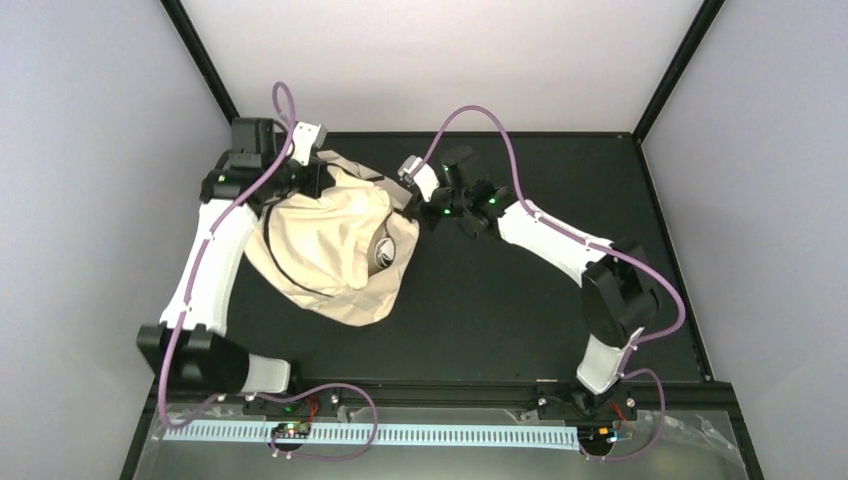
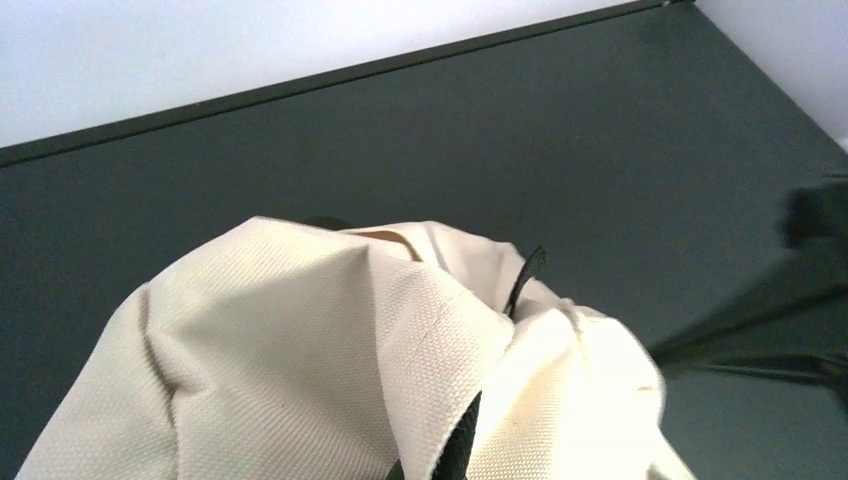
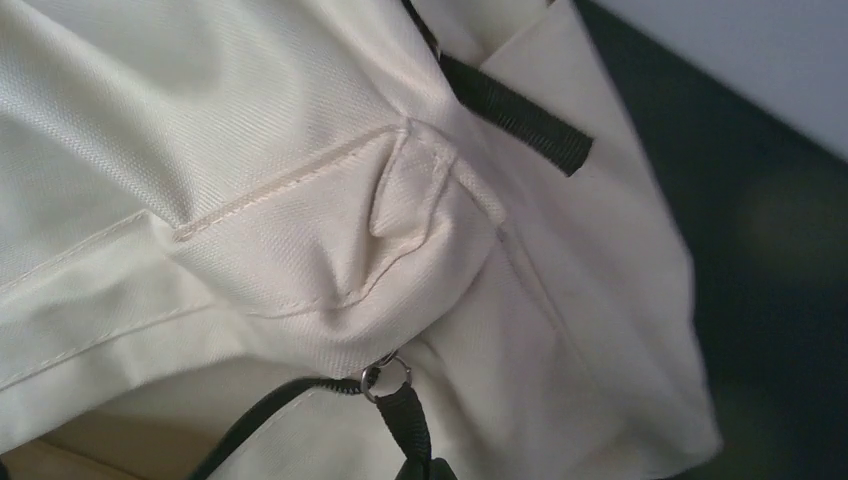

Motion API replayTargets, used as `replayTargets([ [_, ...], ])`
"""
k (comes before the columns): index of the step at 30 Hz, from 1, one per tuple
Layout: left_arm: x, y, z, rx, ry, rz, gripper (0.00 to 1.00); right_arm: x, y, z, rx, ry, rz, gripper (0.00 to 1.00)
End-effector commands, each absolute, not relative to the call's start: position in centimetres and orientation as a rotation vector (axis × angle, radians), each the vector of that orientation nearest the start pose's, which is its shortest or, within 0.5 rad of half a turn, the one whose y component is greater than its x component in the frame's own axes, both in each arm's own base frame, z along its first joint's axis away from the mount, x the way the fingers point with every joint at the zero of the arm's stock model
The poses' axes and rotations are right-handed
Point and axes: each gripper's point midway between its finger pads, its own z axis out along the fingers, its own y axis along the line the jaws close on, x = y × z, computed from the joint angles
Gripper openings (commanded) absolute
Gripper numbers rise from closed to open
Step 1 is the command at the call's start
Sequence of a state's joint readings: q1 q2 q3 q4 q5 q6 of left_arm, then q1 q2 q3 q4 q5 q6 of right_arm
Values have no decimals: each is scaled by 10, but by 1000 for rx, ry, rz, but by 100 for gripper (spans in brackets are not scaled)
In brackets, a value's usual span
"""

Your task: Pack the student bag

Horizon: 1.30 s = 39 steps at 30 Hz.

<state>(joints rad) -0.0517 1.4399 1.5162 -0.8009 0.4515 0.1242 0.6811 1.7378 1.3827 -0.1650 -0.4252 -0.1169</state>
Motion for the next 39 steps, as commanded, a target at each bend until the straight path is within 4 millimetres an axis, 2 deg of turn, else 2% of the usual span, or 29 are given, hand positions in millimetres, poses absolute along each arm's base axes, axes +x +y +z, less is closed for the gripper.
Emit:
replayTargets([
  [1, 351, -99, 311, 462, 2166, -507, 2, 319, 395, 207, -1210, 1900, 1041, 1],
  [3, 342, -97, 300, 502, 2222, -487, 2, 301, 399, 208, -1258, 1848, 1147, 1],
  [5, 335, -103, 303, 549, 2216, -520, 2, 294, 399, 210, -1262, 1811, 1185, 1],
  [7, 336, -112, 317, 582, 2150, -566, 2, 297, 398, 210, -1243, 1799, 1159, 2],
  [8, 332, -116, 330, 598, 2092, -579, 2, 300, 398, 209, -1230, 1803, 1140, 4],
  [12, 329, -123, 347, 603, 2021, -591, 2, 310, 402, 201, -1224, 1840, 1037, 17],
  [15, 327, -122, 351, 591, 2021, -585, 2, 315, 407, 199, -1223, 1832, 982, 23],
  [20, 324, -127, 350, 591, 2024, -621, 2, 322, 416, 210, -1176, 1792, 1009, 29],
  [25, 324, -129, 353, 586, 2017, -628, 2, 327, 423, 204, -1167, 1813, 992, 31],
  [26, 325, -129, 353, 586, 2015, -629, 2, 327, 424, 202, -1169, 1818, 990, 31],
  [30, 324, -128, 355, 587, 2011, -616, 2, 327, 425, 194, -1184, 1843, 977, 15],
  [32, 324, -128, 354, 591, 2013, -610, 1, 325, 425, 192, -1193, 1854, 983, 10],
  [36, 326, -127, 353, 588, 2014, -604, 2, 321, 426, 190, -1194, 1867, 1020, 2],
  [39, 329, -126, 350, 587, 2018, -596, 2, 321, 426, 194, -1178, 1856, 1026, 1],
])
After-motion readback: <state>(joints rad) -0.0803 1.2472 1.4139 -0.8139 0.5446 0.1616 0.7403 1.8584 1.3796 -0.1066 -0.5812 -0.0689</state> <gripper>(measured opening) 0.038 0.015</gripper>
